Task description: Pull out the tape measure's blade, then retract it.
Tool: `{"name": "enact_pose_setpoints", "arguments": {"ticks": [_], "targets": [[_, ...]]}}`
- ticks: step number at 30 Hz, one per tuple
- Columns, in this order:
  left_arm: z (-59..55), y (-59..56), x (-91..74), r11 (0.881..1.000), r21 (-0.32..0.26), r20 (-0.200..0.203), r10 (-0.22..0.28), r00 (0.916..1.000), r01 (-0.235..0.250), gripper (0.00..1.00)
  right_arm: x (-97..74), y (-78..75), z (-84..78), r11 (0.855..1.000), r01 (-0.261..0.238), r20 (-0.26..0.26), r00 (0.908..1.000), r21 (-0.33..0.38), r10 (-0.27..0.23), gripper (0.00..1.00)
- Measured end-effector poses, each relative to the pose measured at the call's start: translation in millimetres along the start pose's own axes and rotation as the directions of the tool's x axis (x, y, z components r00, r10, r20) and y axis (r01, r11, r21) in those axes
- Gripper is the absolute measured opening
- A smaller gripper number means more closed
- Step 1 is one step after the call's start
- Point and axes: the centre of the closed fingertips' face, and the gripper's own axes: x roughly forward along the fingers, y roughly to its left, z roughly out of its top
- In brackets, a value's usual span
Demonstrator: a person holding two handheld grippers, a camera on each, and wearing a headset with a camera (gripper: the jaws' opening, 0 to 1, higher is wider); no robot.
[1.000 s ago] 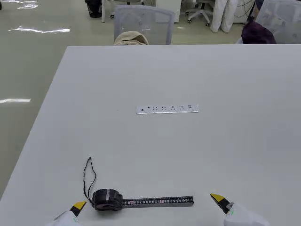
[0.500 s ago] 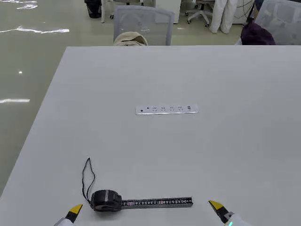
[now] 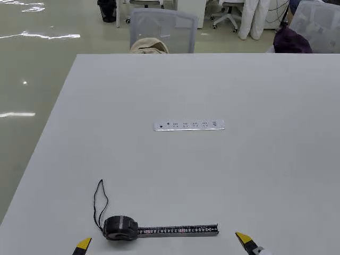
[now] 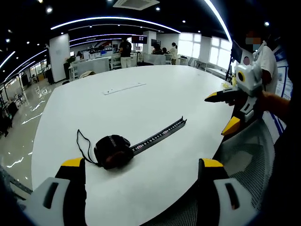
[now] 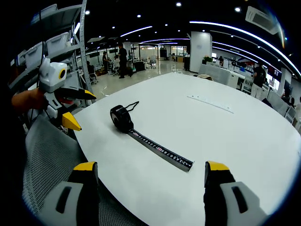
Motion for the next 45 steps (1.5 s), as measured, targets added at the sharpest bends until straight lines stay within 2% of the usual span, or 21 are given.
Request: {"name": "enact_pose_setpoints", "arguments": {"ticks": [7,20,24,27,29,30,31,37,45], "targets": [[-1.2,2.1,-1.1,0.999,-0.014,-0.005,0.036,0.9993,-0.036,0.99,-0.6,1.1,0.8,1.0,0.004,-0.004,1.0,0.002,-0.004,0.95],[0.2,8.5,-3.1,0.993,-0.085,0.004,0.083,0.9965,-0.083,0.95,-0.1,1.3,-3.7,1.0,0.001,-0.012,0.9999,0.013,-0.001,0.95],[0.8,9.0,-1.1,0.986,-0.144,0.027,0.092,0.9954,-0.087,0.93,-0.2,1.4,-4.3,1.0,-0.002,-0.01,1.0,0.023,0.002,0.95],[-4.9,9.3,2.0,0.983,-0.152,0.012,0.104,0.9945,-0.101,0.93,0.2,1.4,-4.8,1.0,-0.005,-0.012,0.9999,0.019,0.005,0.95],[-5.5,9.9,2.1,0.976,-0.185,0.016,0.119,0.9928,-0.114,0.92,0.3,1.3,-5.5,1.0,-0.007,-0.016,0.9998,0.019,0.008,0.95],[-5.8,10.0,2.3,0.967,-0.227,0.024,0.126,0.9917,-0.118,0.92,-0.2,1.3,-5.1,1.0,-0.01,-0.015,0.9998,0.019,0.01,0.94],[-7.2,11.3,2.3,0.965,-0.232,0.021,0.132,0.991,-0.124,0.92,-0.3,1.3,-4.7,1.0,-0.012,-0.013,0.9998,0.02,0.012,0.94],[-14.0,12.6,6.3,0.963,-0.229,-0.016,0.143,0.9896,-0.143,0.91,-0.3,-0.6,-4.6,0.999,-0.021,-0.011,0.9997,0.024,0.022,0.93],[-11.2,15.2,15.3,0.96,-0.235,-0.033,0.149,0.9883,-0.152,0.86,2.2,0.5,-6.6,0.998,-0.067,-0.015,0.9976,0.019,0.067,0.89]]}}
